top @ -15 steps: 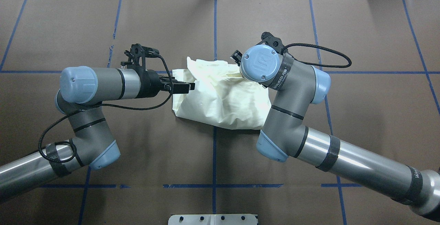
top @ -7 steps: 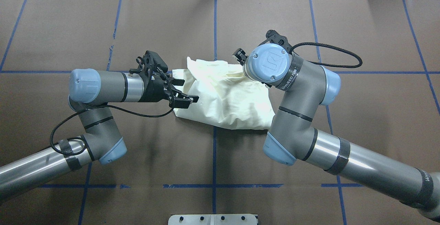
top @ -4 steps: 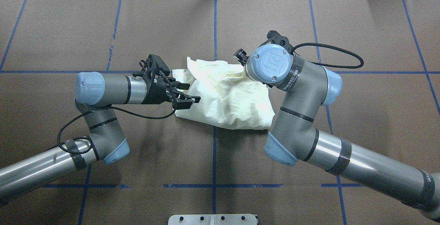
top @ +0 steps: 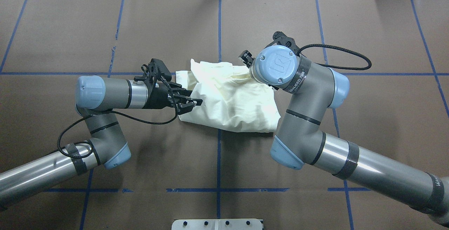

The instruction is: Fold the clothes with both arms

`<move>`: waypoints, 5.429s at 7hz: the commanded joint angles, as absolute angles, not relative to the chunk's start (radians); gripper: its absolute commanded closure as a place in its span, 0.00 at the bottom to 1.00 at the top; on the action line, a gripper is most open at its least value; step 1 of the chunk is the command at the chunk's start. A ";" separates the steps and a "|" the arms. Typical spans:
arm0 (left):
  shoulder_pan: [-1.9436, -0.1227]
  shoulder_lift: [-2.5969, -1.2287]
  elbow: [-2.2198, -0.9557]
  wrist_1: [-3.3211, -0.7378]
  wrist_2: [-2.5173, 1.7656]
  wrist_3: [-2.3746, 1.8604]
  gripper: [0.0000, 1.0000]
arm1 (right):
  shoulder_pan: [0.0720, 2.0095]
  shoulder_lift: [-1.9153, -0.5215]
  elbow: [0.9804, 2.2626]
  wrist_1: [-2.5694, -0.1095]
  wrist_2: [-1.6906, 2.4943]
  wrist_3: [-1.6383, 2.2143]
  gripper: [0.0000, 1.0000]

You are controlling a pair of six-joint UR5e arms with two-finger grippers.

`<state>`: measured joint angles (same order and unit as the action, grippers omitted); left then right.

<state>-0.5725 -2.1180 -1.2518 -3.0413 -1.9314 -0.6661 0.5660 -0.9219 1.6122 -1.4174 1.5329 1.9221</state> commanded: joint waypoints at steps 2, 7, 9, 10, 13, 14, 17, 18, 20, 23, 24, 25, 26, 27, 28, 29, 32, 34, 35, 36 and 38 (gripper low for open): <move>-0.572 -2.083 -1.252 -3.091 -1.960 -0.679 1.00 | 0.566 -0.925 1.612 -1.417 1.534 1.922 0.00; -0.569 -2.020 -1.243 -3.271 -1.994 -1.015 1.00 | 0.566 -0.925 1.612 -1.416 1.532 1.922 0.00; -0.568 -2.006 -1.178 -3.423 -2.013 -1.223 1.00 | 0.566 -0.925 1.612 -1.416 1.532 1.922 0.00; -0.558 -2.006 -1.181 -3.445 -2.014 -1.356 1.00 | 0.566 -0.923 1.612 -1.416 1.532 1.922 0.00; -0.554 -2.005 -1.181 -3.433 -2.014 -1.582 1.00 | 0.566 -0.925 1.614 -1.417 1.531 1.924 0.00; -0.554 -2.002 -1.180 -3.425 -2.014 -1.613 1.00 | 0.566 -0.925 1.614 -1.417 1.531 1.924 0.00; -0.552 -1.979 -1.181 -3.422 -2.010 -1.754 1.00 | 0.568 -0.925 1.614 -1.417 1.531 1.924 0.00; -0.552 -1.967 -1.181 -3.419 -2.008 -1.759 1.00 | 0.568 -0.925 1.614 -1.417 1.529 1.924 0.00; -0.552 -1.968 -1.202 -3.355 -2.005 -1.784 1.00 | 0.569 -0.927 1.612 -1.416 1.531 1.922 0.00; -0.552 -1.968 -1.212 -3.295 -1.999 -1.783 1.00 | 0.571 -0.927 1.612 -1.416 1.531 1.922 0.00; -0.552 -1.968 -1.219 -3.272 -1.999 -1.779 1.00 | 0.571 -0.927 1.612 -1.416 1.531 1.922 0.00; -0.551 -1.967 -1.220 -3.266 -1.999 -1.772 1.00 | 0.572 -0.927 1.612 -1.416 1.531 1.922 0.00; -0.551 -1.967 -1.220 -3.266 -2.000 -1.767 1.00 | 0.572 -0.925 1.612 -1.416 1.531 1.922 0.00; -0.549 -1.967 -1.223 -3.266 -2.000 -1.767 1.00 | 0.572 -0.925 1.612 -1.416 1.531 1.922 0.00; -0.540 -1.965 -1.223 -3.266 -2.000 -1.763 0.89 | 0.572 -0.925 1.612 -1.416 1.531 1.922 0.00; -0.538 -1.965 -1.224 -3.266 -2.006 -1.705 0.63 | 0.571 -0.925 1.612 -1.416 1.531 1.922 0.00; -0.602 -1.913 -1.282 -3.267 -2.107 -1.606 0.00 | 0.572 -0.923 1.614 -1.416 1.531 1.922 0.00; -0.627 -1.922 -1.282 -3.249 -2.115 -1.608 0.00 | 0.572 -0.923 1.612 -1.416 1.532 1.922 0.00; -0.626 -1.955 -1.293 -3.231 -2.112 -1.612 0.00 | 0.572 -0.925 1.612 -1.416 1.532 1.922 0.00; -0.623 -1.976 -1.349 -3.133 -2.100 -1.617 0.00 | 0.572 -0.925 1.612 -1.416 1.532 1.922 0.00; -0.582 -1.980 -1.477 -2.915 -2.036 -1.612 0.00 | 0.574 -0.925 1.612 -1.416 1.532 1.922 0.00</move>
